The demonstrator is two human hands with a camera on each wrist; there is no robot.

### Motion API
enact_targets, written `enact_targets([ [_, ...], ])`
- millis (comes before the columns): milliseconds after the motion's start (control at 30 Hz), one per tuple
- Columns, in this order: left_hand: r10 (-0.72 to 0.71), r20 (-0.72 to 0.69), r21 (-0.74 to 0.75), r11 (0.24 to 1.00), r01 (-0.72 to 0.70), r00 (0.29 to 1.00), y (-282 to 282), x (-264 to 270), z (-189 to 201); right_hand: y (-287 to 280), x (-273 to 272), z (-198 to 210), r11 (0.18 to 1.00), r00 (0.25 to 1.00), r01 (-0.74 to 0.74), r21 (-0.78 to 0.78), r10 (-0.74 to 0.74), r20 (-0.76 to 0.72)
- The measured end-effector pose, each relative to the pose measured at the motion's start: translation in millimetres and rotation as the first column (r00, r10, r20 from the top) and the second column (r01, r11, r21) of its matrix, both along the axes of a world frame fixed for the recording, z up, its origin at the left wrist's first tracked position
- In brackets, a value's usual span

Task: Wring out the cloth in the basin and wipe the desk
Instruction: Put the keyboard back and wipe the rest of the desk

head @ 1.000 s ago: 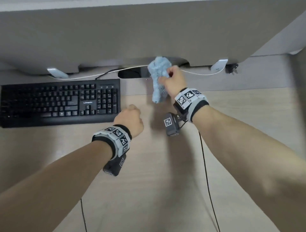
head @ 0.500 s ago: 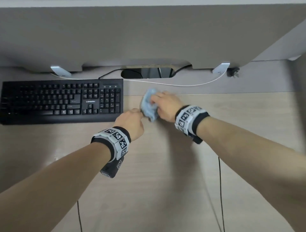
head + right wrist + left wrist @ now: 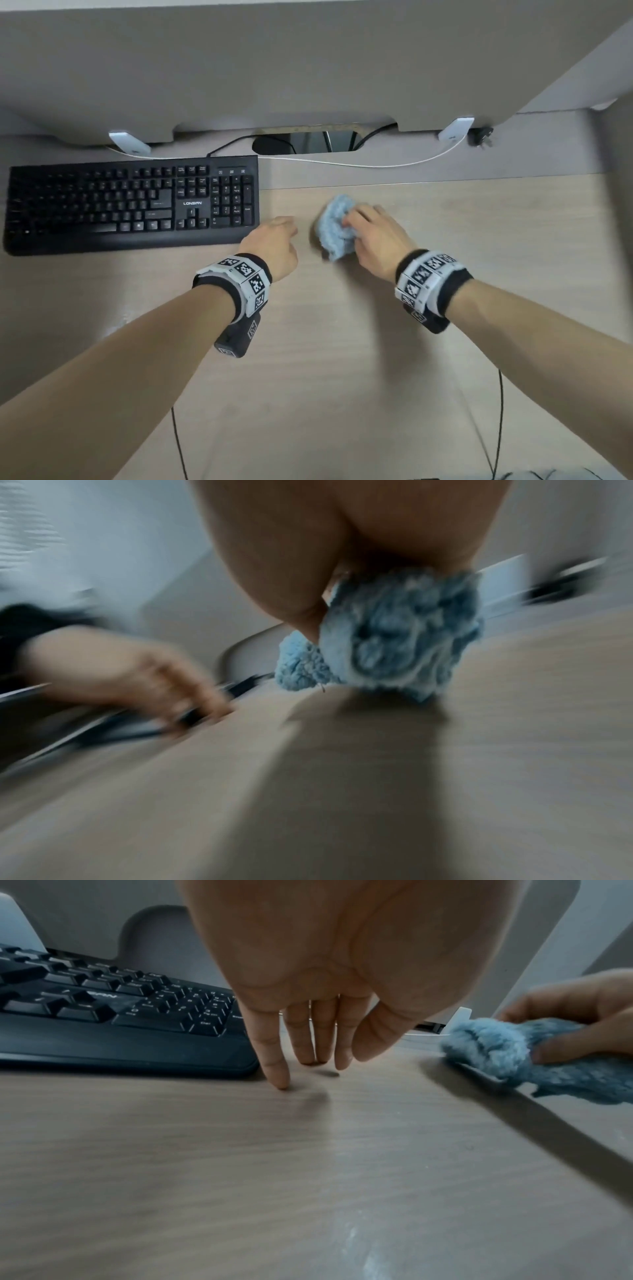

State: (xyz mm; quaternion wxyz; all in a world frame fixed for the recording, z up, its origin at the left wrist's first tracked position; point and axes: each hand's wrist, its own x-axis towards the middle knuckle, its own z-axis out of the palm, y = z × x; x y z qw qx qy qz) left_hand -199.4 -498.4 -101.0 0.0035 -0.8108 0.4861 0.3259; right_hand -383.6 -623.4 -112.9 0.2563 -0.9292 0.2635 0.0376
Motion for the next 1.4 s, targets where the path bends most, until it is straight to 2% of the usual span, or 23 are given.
enact_targets([
  [67,0.000,-0.014,0.009,1.000,0.001,1.000,-2,1,0,-10,-32,3,0.981,0.981,0.196,-0.017,-0.195,0.015],
  [133,0.021,-0.011,0.003,1.000,-0.021,1.000,-3,1,0,-33,-60,4,0.907,0.907,0.419,-0.041,-0.420,-0.015],
  [200,0.054,0.003,-0.020,0.998,-0.054,0.999,-3,-1,-2,-52,-80,3,0.808,0.795,0.585,-0.074,-0.589,-0.146],
  [233,0.073,0.008,-0.032,0.997,-0.073,0.997,-3,-2,-2,-54,-84,0,0.778,0.748,0.623,-0.078,-0.623,-0.229],
  [300,0.097,0.019,-0.051,0.994,-0.096,0.995,-3,-4,-2,-36,-71,-1,0.788,0.732,0.614,-0.050,-0.591,-0.339],
  [367,0.108,0.031,-0.065,0.992,-0.106,0.994,-4,-7,-2,4,-44,-2,0.854,0.801,0.520,0.009,-0.484,-0.353],
  [433,0.119,0.038,-0.072,0.991,-0.116,0.992,-5,-13,-2,57,-19,-2,0.935,0.897,0.340,0.098,-0.290,-0.334],
  [500,0.129,0.021,-0.061,0.990,-0.128,0.991,-6,-19,-1,97,-11,-2,0.974,0.950,0.178,0.139,-0.133,-0.283],
  [567,0.136,0.006,-0.038,0.990,-0.136,0.991,-7,-25,-2,107,-29,-4,0.983,0.961,0.135,0.127,-0.100,-0.256],
  [633,0.154,0.022,-0.023,0.988,-0.153,0.988,-12,-31,-3,90,-67,-11,0.978,0.954,0.193,0.079,-0.168,-0.249],
  [733,0.208,0.063,0.007,0.978,-0.209,0.976,-25,-49,-3,43,-149,-19,0.912,0.870,0.388,-0.132,-0.410,-0.274],
  [833,0.299,0.110,0.055,0.950,-0.306,0.948,-36,-66,-6,1,-210,-19,0.758,0.682,0.598,-0.260,-0.652,-0.332],
  [900,0.342,0.142,0.064,0.933,-0.354,0.929,-43,-75,-11,-21,-209,-23,0.691,0.588,0.676,-0.255,-0.715,-0.379],
  [967,0.376,0.166,0.056,0.919,-0.390,0.912,-48,-82,-17,-29,-178,-28,0.667,0.554,0.711,-0.224,-0.727,-0.406],
  [1000,0.387,0.174,0.054,0.915,-0.401,0.906,-49,-84,-20,-25,-157,-27,0.698,0.579,0.691,-0.190,-0.691,-0.433],
  [1033,0.394,0.181,0.050,0.911,-0.408,0.901,-49,-86,-22,-14,-134,-26,0.758,0.636,0.634,-0.156,-0.625,-0.453],
  [1100,0.395,0.212,0.044,0.910,-0.412,0.894,-51,-88,-23,23,-103,-22,0.897,0.797,0.430,-0.098,-0.428,-0.426],
  [1167,0.378,0.253,0.065,0.912,-0.405,0.891,-56,-90,-21,65,-103,-17,0.975,0.902,0.218,-0.047,-0.219,-0.372],
  [1200,0.375,0.269,0.079,0.910,-0.408,0.887,-61,-92,-19,76,-116,-17,0.988,0.926,0.152,-0.040,-0.156,-0.345],
  [1267,0.405,0.286,0.086,0.892,-0.444,0.868,-67,-92,-19,73,-155,-21,0.989,0.927,0.142,-0.052,-0.151,-0.343],
  [1300,0.431,0.286,0.085,0.878,-0.470,0.856,-70,-91,-20,61,-176,-24,0.978,0.910,0.198,-0.066,-0.208,-0.360],
  [1367,0.487,0.273,0.079,0.848,-0.524,0.830,-78,-91,-25,27,-223,-28,0.914,0.828,0.386,-0.122,-0.401,-0.392],
  [1400,0.508,0.265,0.077,0.836,-0.544,0.819,-80,-91,-26,6,-247,-29,0.856,0.756,0.491,-0.161,-0.510,-0.410],
])
